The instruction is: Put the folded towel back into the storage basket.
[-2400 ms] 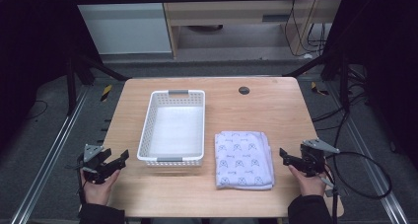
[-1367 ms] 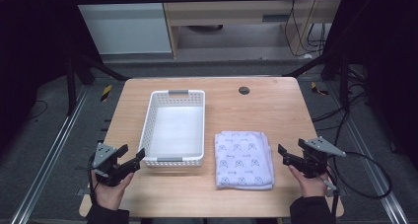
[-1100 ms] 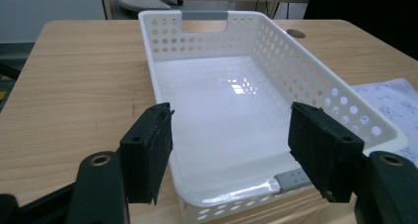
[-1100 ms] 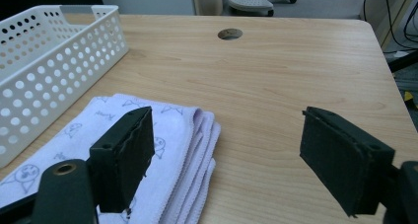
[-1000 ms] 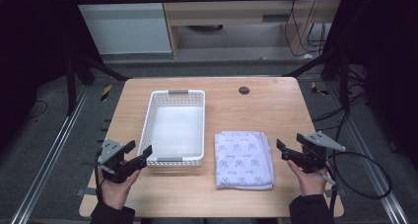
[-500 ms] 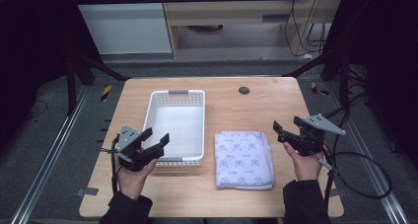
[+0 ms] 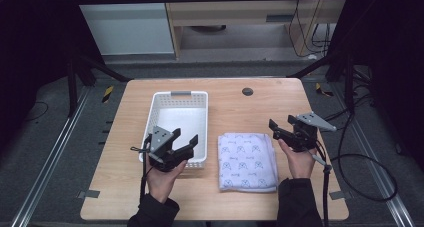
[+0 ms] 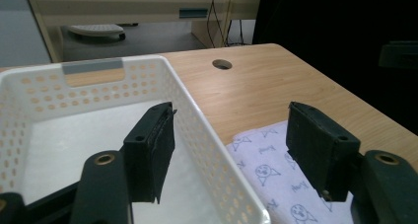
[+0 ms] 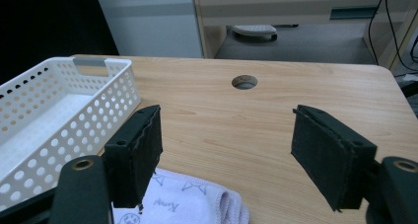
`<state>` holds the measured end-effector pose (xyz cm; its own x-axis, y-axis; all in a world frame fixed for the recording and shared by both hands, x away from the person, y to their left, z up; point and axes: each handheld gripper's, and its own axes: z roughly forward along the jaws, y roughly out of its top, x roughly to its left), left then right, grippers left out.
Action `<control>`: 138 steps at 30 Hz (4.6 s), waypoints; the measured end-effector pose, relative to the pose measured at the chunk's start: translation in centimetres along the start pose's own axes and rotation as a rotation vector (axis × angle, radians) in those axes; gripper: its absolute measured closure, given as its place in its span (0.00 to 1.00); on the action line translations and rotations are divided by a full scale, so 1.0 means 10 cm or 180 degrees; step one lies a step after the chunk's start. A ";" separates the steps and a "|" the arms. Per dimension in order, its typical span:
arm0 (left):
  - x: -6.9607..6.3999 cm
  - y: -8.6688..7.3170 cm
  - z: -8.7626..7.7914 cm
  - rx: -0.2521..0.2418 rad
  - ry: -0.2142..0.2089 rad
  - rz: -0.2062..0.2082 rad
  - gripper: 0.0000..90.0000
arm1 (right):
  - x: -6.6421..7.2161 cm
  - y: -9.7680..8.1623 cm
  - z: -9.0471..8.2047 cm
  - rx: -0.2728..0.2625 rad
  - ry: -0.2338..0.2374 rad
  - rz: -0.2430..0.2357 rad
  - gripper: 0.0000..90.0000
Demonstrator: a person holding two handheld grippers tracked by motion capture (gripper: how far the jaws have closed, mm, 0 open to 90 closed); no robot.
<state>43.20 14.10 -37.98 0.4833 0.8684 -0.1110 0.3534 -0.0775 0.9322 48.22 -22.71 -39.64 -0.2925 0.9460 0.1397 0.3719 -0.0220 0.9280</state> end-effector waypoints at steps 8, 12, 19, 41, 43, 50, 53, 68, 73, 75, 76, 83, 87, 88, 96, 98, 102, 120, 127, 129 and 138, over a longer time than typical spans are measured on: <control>-0.26 -0.09 0.11 0.0143 -0.0114 0.0040 0.41 | -0.05 -0.17 0.12 0.0201 0.0029 0.0065 0.33; -0.36 -0.17 0.16 0.0215 -0.0201 0.0025 0.42 | -0.07 -0.28 0.19 0.0377 0.0066 0.0034 0.33; -0.52 -0.35 0.25 0.0362 -0.0294 0.0075 0.45 | -0.11 -0.42 0.22 0.0496 0.0091 0.0054 0.34; -0.71 -0.80 0.40 0.0646 -0.0372 0.0069 0.49 | -0.10 -0.64 0.31 0.0709 0.0126 -0.0028 0.34; -0.71 -0.83 0.41 0.0667 -0.0384 0.0043 0.50 | -0.11 -0.66 0.31 0.0722 0.0115 -0.0017 0.34; -0.71 -0.91 0.48 0.0755 -0.0359 0.0005 0.51 | -0.13 -0.69 0.37 0.0779 0.0130 0.0003 0.35; -0.71 -0.93 0.50 0.0778 -0.0328 0.0008 0.51 | -0.14 -0.72 0.41 0.0832 0.0138 0.0017 0.36; -0.67 -1.08 0.70 0.0992 -0.0251 -0.0025 0.46 | -0.14 -0.86 0.58 0.1077 0.0193 0.0039 0.39; -0.67 -1.11 0.75 0.1058 -0.0251 -0.0050 0.42 | -0.14 -0.87 0.59 0.1117 0.0218 0.0059 0.44; -0.66 -1.12 0.76 0.1076 -0.0263 -0.0075 0.41 | -0.14 -0.88 0.60 0.1130 0.0230 0.0061 0.45; -0.65 -1.12 0.77 0.1094 -0.0259 -0.0070 0.41 | -0.13 -0.88 0.60 0.1142 0.0238 0.0070 0.46; -0.66 -1.11 0.80 0.1163 -0.0258 -0.0085 0.40 | -0.13 -0.90 0.62 0.1201 0.0265 0.0139 0.51; -0.68 -1.11 0.81 0.1184 -0.0259 -0.0084 0.43 | -0.13 -0.90 0.62 0.1193 0.0310 0.0179 0.58; -0.68 -1.10 0.81 0.1184 -0.0269 -0.0093 0.45 | -0.13 -0.91 0.62 0.1192 0.0327 0.0181 0.59; -0.67 -1.10 0.82 0.1220 -0.0401 -0.0246 0.62 | -0.09 -0.91 0.61 0.1180 0.0403 0.0198 0.77; -0.66 -1.10 0.82 0.1221 -0.0435 -0.0306 0.65 | -0.08 -0.91 0.61 0.1167 0.0394 0.0216 0.80; -0.65 -1.10 0.81 0.1161 -0.0457 -0.0335 0.75 | -0.09 -0.90 0.60 0.1151 0.0418 0.0282 0.83; -0.64 -0.82 0.55 0.0829 -0.0545 -0.0153 0.82 | 0.08 -0.56 0.26 0.0716 0.0443 0.0071 0.84; -0.63 -0.67 0.49 0.0754 -0.0552 -0.0074 0.82 | 0.14 -0.41 0.16 0.0603 0.0419 0.0018 0.84; -0.62 -0.64 0.48 0.0747 -0.0541 -0.0040 0.82 | 0.15 -0.38 0.15 0.0579 0.0408 0.0020 0.84; -0.61 -0.43 0.41 0.0646 -0.0532 0.0045 0.82 | 0.21 -0.21 0.07 0.0411 0.0392 0.0022 0.84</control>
<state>42.01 7.07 -42.75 0.6089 0.7749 -0.1694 0.4909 -0.2004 0.8478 47.46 -20.43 -41.53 -0.3925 0.8990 0.1945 0.4819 0.0209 0.8760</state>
